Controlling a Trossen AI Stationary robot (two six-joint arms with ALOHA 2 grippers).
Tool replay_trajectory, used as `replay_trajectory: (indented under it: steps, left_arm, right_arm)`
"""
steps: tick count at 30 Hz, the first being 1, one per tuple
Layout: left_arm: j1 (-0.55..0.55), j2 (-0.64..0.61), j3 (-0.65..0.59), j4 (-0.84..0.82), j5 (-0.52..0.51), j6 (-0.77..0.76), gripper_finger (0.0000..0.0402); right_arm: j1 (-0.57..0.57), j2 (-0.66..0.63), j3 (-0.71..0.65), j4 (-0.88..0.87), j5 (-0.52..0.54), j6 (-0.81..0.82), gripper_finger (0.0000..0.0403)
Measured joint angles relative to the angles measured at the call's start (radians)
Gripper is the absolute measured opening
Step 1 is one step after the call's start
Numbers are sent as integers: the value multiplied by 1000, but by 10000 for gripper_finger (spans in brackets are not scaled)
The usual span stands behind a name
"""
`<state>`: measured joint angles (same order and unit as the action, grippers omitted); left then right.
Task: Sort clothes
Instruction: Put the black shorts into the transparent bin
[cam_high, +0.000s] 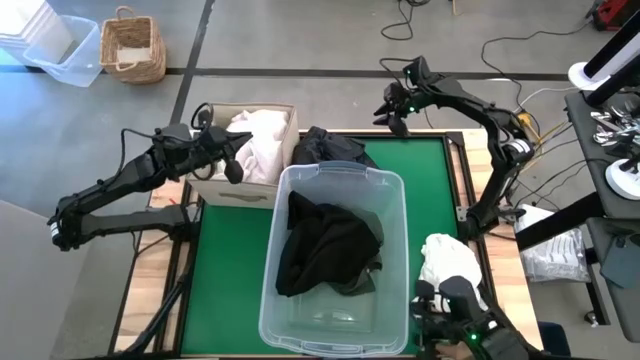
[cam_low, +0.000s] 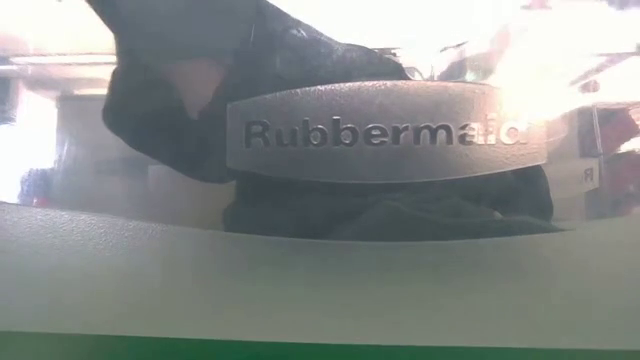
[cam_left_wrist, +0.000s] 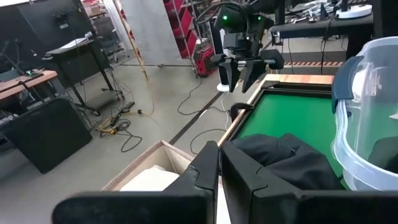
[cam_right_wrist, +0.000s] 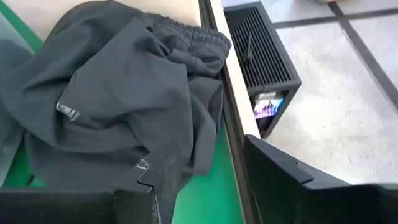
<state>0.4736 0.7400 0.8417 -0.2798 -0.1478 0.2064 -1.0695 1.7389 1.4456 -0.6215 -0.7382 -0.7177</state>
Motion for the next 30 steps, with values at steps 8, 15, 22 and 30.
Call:
replay_trajectory:
  steps: [8, 15, 22, 30]
  left_arm:
    - [0, 29, 0, 1, 0, -16, 0]
    - [0, 62, 0, 3, 0, -16, 0]
    - [0, 77, 0, 13, 0, -6, 0]
    - [0, 77, 0, 34, 0, -2, 0]
  right_arm:
    - [2, 33, 0, 18, -8, 1, 151]
    - [19, 59, 0, 37, -74, 22, 157]
    - [20, 64, 0, 47, -73, 46, 173]
    - [20, 64, 0, 61, -68, -29, 185]
